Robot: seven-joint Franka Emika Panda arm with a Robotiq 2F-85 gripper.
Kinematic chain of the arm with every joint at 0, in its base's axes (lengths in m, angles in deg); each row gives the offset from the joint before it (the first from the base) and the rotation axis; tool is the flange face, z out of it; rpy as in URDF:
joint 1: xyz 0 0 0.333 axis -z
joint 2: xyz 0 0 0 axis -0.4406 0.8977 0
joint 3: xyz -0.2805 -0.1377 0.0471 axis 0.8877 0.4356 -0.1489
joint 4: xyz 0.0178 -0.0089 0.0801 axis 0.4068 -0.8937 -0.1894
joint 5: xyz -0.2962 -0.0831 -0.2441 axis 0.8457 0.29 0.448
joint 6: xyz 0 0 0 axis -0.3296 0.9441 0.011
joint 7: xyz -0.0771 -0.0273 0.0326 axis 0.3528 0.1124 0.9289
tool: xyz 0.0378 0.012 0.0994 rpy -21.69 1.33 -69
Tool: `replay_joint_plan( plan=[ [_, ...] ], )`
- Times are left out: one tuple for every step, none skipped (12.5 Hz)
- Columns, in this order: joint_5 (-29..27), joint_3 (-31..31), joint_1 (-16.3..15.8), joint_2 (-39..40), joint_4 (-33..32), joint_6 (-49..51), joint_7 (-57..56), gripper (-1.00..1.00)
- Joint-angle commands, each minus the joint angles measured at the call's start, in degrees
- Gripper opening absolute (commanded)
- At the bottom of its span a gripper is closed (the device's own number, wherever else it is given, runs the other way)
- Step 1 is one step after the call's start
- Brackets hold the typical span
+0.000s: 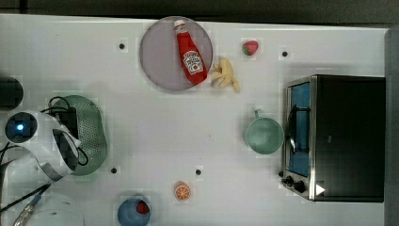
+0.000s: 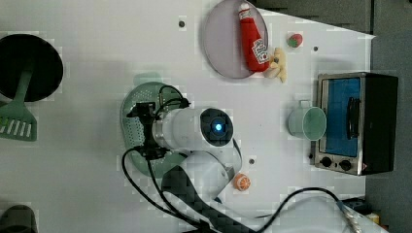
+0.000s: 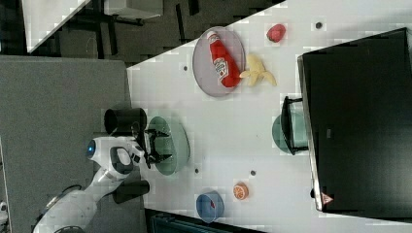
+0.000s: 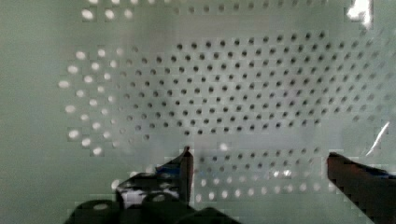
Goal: Drag strainer right to left.
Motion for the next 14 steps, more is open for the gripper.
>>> replay_joint_plan(
  plan=[
    [1.5, 5.3, 1.0, -7.7, -0.6, 3.4, -8.4, 1.0],
    [1.5, 7.5, 1.2, -10.8, -0.9, 6.2, -12.2, 1.0],
    [1.5, 9.9, 1.3, -14.0, -0.9, 9.3, -16.5, 1.0],
    [1.5, 12.6, 1.6, -17.4, -0.8, 12.6, -21.8, 1.0],
    [1.5, 15.6, 1.9, -20.9, -0.7, 16.0, -27.4, 1.0],
    [1.7, 18.9, 2.1, -24.4, -0.7, 20.0, -33.6, 1.0],
    [2.2, 22.3, 2.5, -27.6, -0.7, 23.4, -39.3, 1.0],
    [2.6, 25.7, 2.9, -30.8, -0.7, 26.4, -44.3, 1.0],
    [3.1, 29.2, 3.3, -33.7, -0.7, 29.4, -48.8, 1.0],
    [4.2, 32.9, 3.8, -36.3, -0.7, 32.7, -53.3, 1.0],
    [5.8, 36.3, 4.3, -38.8, -0.7, 35.7, -58.2, 1.0],
    [7.8, 39.5, 4.6, -40.9, -0.7, 37.9, -63.2, 1.0],
    [9.8, 42.2, 4.8, -42.8, -0.7, 39.5, -67.7, 1.0],
    [11.1, 44.2, 4.8, -44.3, -0.7, 40.5, -70.9, 1.0]
  ],
)
